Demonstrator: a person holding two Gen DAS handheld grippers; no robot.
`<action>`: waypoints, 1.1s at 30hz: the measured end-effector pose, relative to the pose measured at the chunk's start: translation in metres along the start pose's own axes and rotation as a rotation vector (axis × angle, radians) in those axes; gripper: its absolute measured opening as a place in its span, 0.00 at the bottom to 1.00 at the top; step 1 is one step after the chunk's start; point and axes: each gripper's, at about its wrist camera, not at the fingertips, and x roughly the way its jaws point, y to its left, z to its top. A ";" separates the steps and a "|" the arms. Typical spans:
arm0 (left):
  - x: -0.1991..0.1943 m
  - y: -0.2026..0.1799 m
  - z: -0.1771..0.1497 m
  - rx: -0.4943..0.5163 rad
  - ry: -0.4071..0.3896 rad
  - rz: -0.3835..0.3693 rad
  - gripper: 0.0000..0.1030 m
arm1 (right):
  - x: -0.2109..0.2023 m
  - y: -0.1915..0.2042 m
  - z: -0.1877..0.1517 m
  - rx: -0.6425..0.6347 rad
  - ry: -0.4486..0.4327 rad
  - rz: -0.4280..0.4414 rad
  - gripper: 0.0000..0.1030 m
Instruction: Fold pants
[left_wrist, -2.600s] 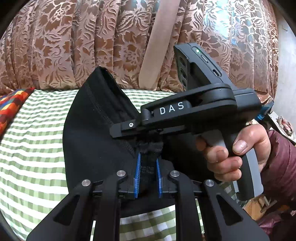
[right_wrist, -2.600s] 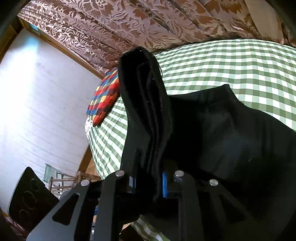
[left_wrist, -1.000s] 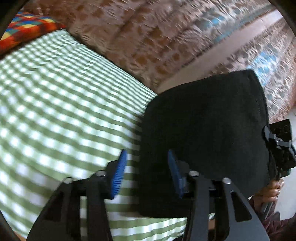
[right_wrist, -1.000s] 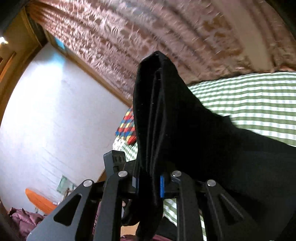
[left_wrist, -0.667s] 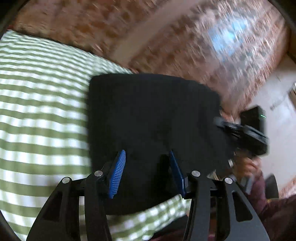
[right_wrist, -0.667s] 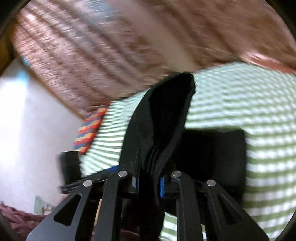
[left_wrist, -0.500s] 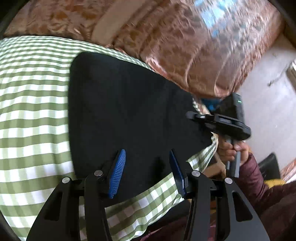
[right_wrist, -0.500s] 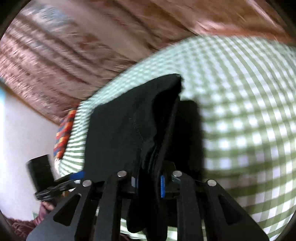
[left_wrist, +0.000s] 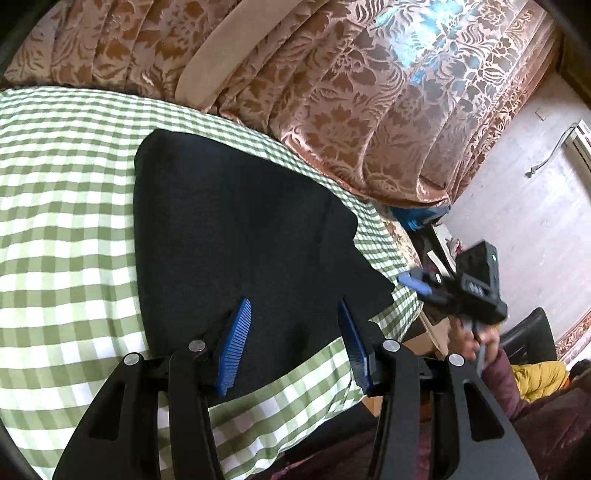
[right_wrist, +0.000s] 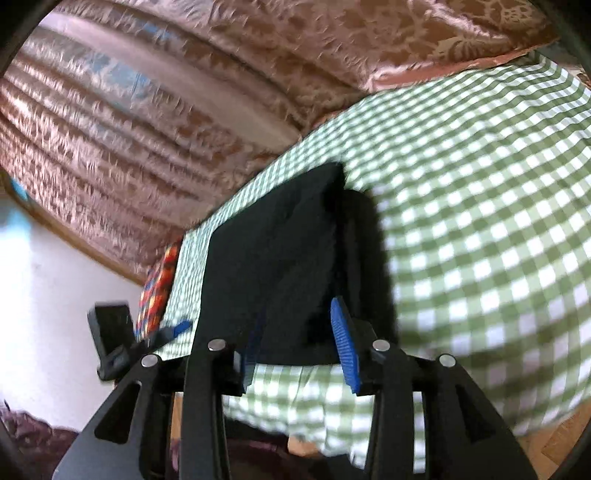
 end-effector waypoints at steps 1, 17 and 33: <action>0.001 0.001 0.000 -0.001 -0.001 0.002 0.46 | 0.004 0.002 -0.003 0.002 0.007 0.002 0.36; 0.005 -0.007 -0.014 0.055 0.049 -0.018 0.46 | 0.011 -0.012 -0.023 0.001 0.011 -0.152 0.04; 0.003 -0.031 0.010 0.131 -0.061 0.306 0.51 | 0.002 0.009 0.003 -0.074 -0.078 -0.182 0.38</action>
